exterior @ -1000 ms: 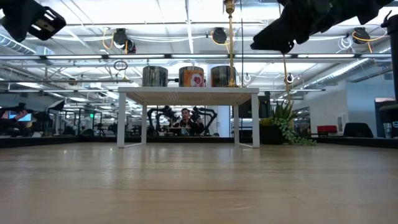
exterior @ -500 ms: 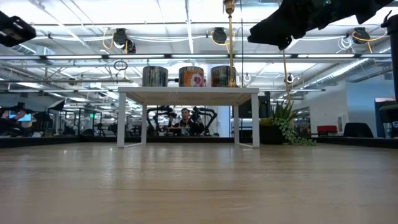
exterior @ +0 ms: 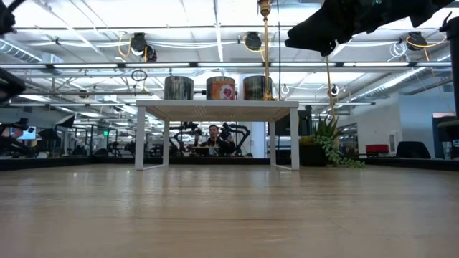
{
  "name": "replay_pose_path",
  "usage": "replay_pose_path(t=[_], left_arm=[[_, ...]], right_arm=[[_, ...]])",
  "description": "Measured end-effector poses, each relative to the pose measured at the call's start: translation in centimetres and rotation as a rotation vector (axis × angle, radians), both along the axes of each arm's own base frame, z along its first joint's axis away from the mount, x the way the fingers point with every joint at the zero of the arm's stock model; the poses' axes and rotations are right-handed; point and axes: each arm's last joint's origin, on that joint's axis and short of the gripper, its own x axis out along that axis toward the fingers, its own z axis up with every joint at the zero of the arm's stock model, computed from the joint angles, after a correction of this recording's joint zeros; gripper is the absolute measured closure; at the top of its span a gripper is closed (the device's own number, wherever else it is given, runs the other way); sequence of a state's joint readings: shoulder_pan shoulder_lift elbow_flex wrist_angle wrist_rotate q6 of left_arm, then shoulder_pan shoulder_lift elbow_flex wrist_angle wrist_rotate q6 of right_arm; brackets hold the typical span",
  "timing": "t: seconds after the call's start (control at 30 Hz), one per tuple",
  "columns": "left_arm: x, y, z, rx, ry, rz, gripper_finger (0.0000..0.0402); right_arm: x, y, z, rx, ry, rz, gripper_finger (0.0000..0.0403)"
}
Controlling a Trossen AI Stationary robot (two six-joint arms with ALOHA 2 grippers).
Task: Pick & Place candle stick holders
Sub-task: Put the black candle holder on the shelf aligned with the other candle holders
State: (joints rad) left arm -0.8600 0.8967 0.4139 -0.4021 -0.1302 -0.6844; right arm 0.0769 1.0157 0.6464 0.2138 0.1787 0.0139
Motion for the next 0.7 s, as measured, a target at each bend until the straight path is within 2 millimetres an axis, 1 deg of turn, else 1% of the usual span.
replay_pose_path(t=[0.1,0.23,0.37,0.7], left_arm=[[0.0,0.2,-1.0,0.002,-0.037,0.016,0.0268],[0.1,0.1,-1.5,-0.045,-0.082,0.017,0.0268],[0.2,-0.1,-1.5,-0.081,-0.1,0.028,0.0268],[0.3,0.1,-1.5,-0.056,-0.132,0.091,0.0268]], right_arm=[[0.0,0.0,0.0,0.0,0.0,0.0,0.0232],[0.0,0.0,0.0,0.0,0.0,0.0,0.0232],[0.0,0.0,0.0,0.0,0.0,0.0,0.0232],[0.0,0.0,0.0,0.0,0.0,0.0,0.0232]])
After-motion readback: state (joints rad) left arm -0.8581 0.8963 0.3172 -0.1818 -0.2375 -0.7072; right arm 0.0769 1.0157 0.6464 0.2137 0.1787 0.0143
